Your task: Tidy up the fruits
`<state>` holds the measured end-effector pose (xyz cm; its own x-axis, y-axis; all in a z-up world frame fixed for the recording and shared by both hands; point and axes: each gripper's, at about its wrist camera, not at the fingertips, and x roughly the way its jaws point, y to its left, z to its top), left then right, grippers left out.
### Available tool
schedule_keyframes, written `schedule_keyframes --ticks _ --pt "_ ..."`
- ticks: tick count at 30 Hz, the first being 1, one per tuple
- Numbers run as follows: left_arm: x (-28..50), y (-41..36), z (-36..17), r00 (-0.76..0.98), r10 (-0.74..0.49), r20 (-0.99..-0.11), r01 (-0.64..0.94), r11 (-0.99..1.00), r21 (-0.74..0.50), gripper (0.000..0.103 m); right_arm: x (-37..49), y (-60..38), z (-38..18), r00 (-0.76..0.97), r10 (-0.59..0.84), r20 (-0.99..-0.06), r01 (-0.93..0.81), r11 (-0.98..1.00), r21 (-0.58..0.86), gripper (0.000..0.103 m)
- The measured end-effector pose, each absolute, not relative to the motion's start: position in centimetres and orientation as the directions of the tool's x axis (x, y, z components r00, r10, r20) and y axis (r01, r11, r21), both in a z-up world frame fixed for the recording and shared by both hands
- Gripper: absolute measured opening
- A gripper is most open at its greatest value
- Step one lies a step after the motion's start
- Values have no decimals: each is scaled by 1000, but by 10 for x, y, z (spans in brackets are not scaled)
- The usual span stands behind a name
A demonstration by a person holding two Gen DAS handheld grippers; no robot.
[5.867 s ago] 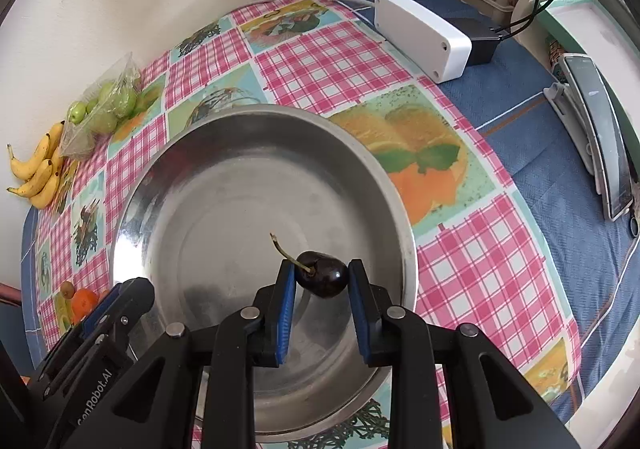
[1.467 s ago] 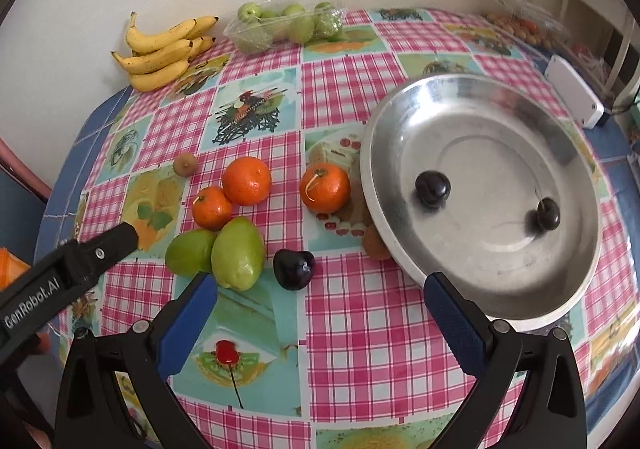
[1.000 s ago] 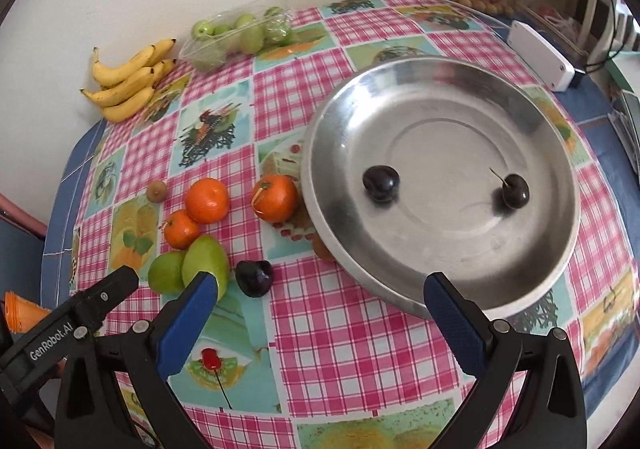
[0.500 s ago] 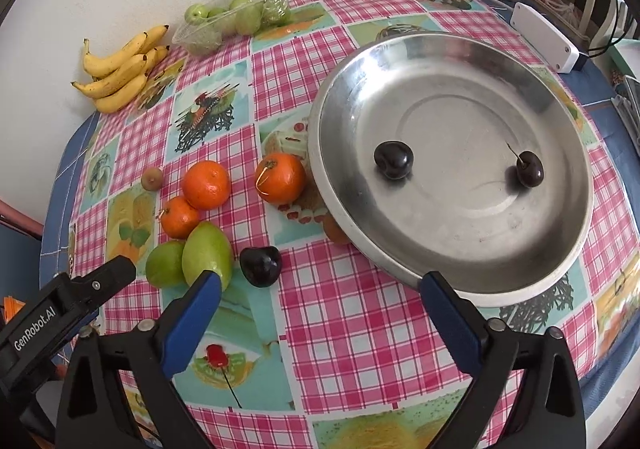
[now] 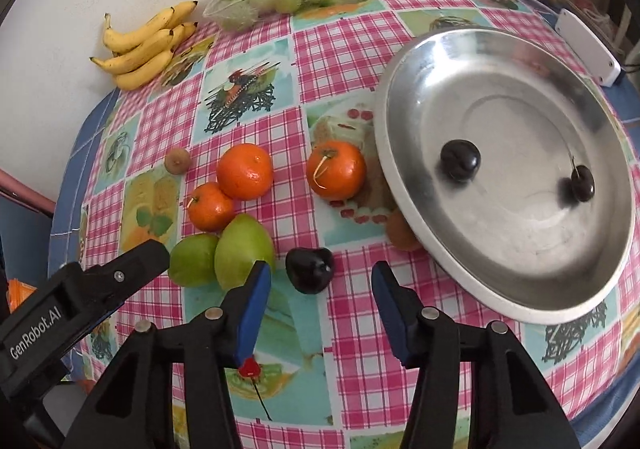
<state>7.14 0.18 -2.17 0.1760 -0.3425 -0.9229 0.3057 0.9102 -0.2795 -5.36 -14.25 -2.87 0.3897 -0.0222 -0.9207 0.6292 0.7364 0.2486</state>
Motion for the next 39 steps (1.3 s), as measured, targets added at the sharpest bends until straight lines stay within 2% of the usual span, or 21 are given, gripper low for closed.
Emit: schedule_keyframes --ticks 4,15,19,27,39 --pt "75 -2 -27 159 -362 -919 299 904 -304 93 -51 -144 -35 374 -14 -927 630 738 243 48" --pt "76 -17 -40 118 -371 -921 304 897 -322 81 -46 -144 -39 372 7 -928 621 742 254 41" --pt "77 -19 -44 90 -405 -910 283 886 -367 78 -43 -145 -40 376 18 -927 613 745 263 39" --pt "78 -15 -45 68 -440 -896 232 880 -414 62 -42 -145 -42 383 38 -923 603 746 281 34" --pt "79 -9 -31 156 -391 -907 257 903 -345 62 -42 -146 -42 384 49 -922 604 742 291 34"
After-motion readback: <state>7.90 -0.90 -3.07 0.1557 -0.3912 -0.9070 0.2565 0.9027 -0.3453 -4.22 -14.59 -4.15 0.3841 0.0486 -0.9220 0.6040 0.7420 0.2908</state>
